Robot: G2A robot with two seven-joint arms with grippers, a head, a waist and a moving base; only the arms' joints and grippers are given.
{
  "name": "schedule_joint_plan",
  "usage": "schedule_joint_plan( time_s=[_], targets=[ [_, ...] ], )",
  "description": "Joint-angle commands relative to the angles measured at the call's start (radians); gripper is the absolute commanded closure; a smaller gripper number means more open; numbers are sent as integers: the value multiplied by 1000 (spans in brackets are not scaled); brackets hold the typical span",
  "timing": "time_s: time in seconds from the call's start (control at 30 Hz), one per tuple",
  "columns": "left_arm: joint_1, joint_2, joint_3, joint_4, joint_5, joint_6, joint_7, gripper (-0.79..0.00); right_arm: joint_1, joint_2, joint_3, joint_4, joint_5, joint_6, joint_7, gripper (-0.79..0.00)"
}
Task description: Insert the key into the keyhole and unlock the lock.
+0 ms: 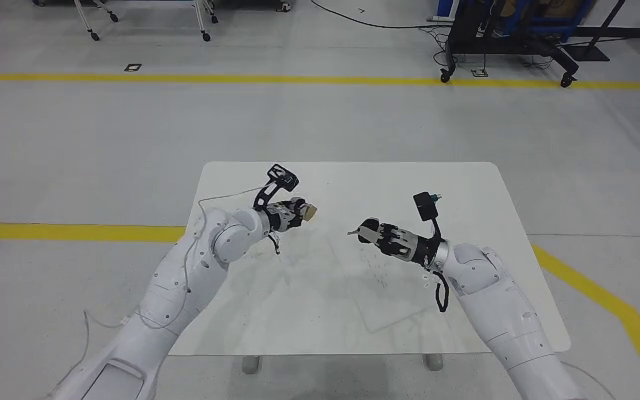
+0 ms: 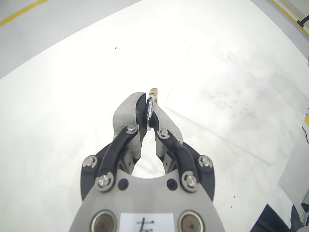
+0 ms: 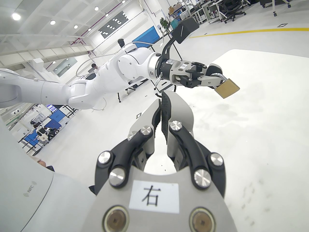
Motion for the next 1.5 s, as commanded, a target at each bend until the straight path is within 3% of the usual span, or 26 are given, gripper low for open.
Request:
schedule_joint_plan(
  time_s=[0.0,0.07,0.17,0.33,0.47,0.8,1.03,1.47],
  targets=[
    [30,3,-30,2,-100,-64,47,0,0,0,0,0,0,0,0,0],
    [41,6,-69,51,-271,-193,38,0,-11,-1,-5,-4,17,43,-24,0],
    [15,1,-93,163,-506,-338,-19,0,-12,2,-7,24,123,13,-25,0],
    [-32,-27,-59,305,-796,-470,-118,0,-15,12,5,73,391,-10,20,0],
    [-75,-50,-31,417,-1002,-509,-225,0,163,-39,-147,206,414,2,-12,0],
    [-54,-51,-34,385,-1044,-480,-229,0,147,-37,-137,203,459,13,-20,0],
    [-35,-54,-31,362,-1293,-442,-456,0,148,-34,-120,209,651,192,24,0],
    [-60,-63,31,361,-1409,-362,-542,0,305,-107,-259,432,738,231,96,0]
  ],
)
